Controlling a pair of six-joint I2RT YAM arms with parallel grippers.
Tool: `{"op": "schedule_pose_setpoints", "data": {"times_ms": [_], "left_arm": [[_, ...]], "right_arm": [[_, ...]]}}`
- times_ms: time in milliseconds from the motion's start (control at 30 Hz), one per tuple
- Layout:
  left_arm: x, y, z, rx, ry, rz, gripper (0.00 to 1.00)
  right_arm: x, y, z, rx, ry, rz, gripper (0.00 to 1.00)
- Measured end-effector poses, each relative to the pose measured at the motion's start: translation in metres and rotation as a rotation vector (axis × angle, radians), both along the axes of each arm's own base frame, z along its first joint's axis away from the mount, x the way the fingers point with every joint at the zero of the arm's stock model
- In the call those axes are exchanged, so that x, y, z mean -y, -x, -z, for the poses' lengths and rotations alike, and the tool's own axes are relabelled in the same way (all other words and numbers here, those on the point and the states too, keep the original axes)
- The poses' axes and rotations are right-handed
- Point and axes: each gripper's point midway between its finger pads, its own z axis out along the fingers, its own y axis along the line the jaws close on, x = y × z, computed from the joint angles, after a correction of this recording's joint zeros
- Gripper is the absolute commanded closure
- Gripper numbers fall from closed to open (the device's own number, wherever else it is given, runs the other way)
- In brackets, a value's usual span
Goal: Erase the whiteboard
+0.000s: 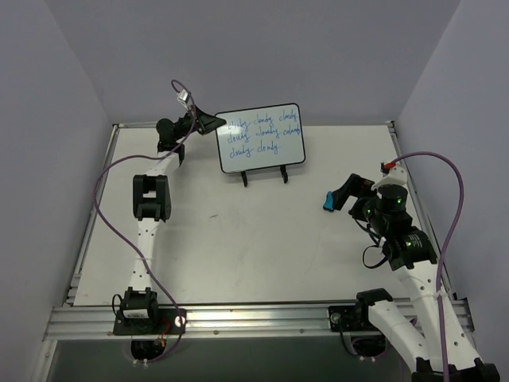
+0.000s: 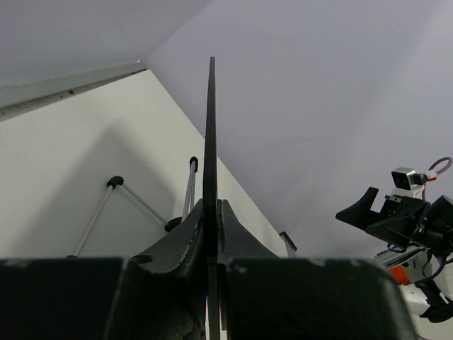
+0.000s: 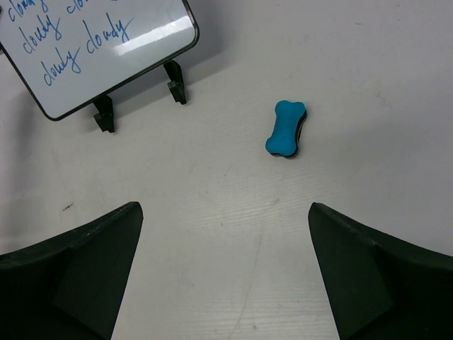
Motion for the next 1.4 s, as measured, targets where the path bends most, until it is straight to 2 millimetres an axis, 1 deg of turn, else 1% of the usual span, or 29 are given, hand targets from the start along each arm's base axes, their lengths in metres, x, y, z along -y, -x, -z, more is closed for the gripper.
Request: {"op": "schedule_pose_setpoints", "data": {"times_ms": [100, 200, 300, 433, 533, 633, 700, 800, 867, 967, 1033, 1100, 1133, 1267, 1400], "left_arm": [[-0.001, 0.001, -0.009, -0.010, 0.022, -0.008, 0.98], [-0.003, 0.004, -0.027, -0.027, 0.048, -0.019, 0.98], [-0.006, 0.008, -0.053, -0.042, 0.076, -0.051, 0.98], [-0.010, 0.020, -0.101, -0.021, 0.104, -0.093, 0.98], [-0.013, 0.033, -0.133, -0.004, 0.120, -0.115, 0.98], [-0.016, 0.050, -0.155, -0.010, 0.130, -0.141, 0.98], [-0.018, 0.062, -0.163, -0.025, 0.125, -0.157, 0.98], [-0.021, 0.083, -0.170, -0.065, 0.115, -0.189, 0.98], [-0.024, 0.102, -0.172, -0.099, 0.106, -0.220, 0.98], [-0.029, 0.131, -0.176, -0.139, 0.087, -0.258, 0.98], [-0.033, 0.156, -0.180, -0.154, 0.076, -0.285, 0.98], [-0.037, 0.176, -0.180, -0.169, 0.066, -0.305, 0.98], [-0.039, 0.191, -0.181, -0.166, 0.055, -0.316, 0.98], [-0.046, 0.239, -0.180, -0.166, 0.002, -0.353, 0.98], [-0.053, 0.288, -0.182, -0.123, -0.060, -0.368, 0.98]], "right_arm": [[0.000, -0.001, 0.005, -0.014, 0.002, 0.000, 0.00], [-0.001, -0.005, 0.007, -0.019, 0.000, 0.002, 0.00], [-0.002, -0.007, 0.009, -0.015, -0.004, 0.003, 0.00], [-0.002, -0.008, 0.009, -0.013, -0.009, 0.005, 0.00], [-0.002, -0.008, 0.009, -0.013, -0.008, 0.007, 0.00], [0.001, -0.009, 0.009, -0.011, 0.006, 0.025, 0.00], [0.006, -0.009, 0.007, -0.011, 0.018, 0.045, 0.01], [0.012, -0.011, -0.001, -0.005, 0.038, 0.075, 0.02], [0.015, -0.013, -0.005, -0.005, 0.049, 0.092, 0.02], [0.018, -0.018, -0.006, -0.024, 0.062, 0.108, 0.03], [0.018, -0.019, -0.002, -0.042, 0.067, 0.109, 0.03], [0.018, -0.017, 0.001, -0.056, 0.071, 0.109, 0.04], [0.018, -0.016, 0.002, -0.061, 0.072, 0.109, 0.04], [0.020, -0.014, 0.000, -0.071, 0.080, 0.111, 0.04], [0.020, -0.012, -0.003, -0.070, 0.081, 0.111, 0.05]]}}
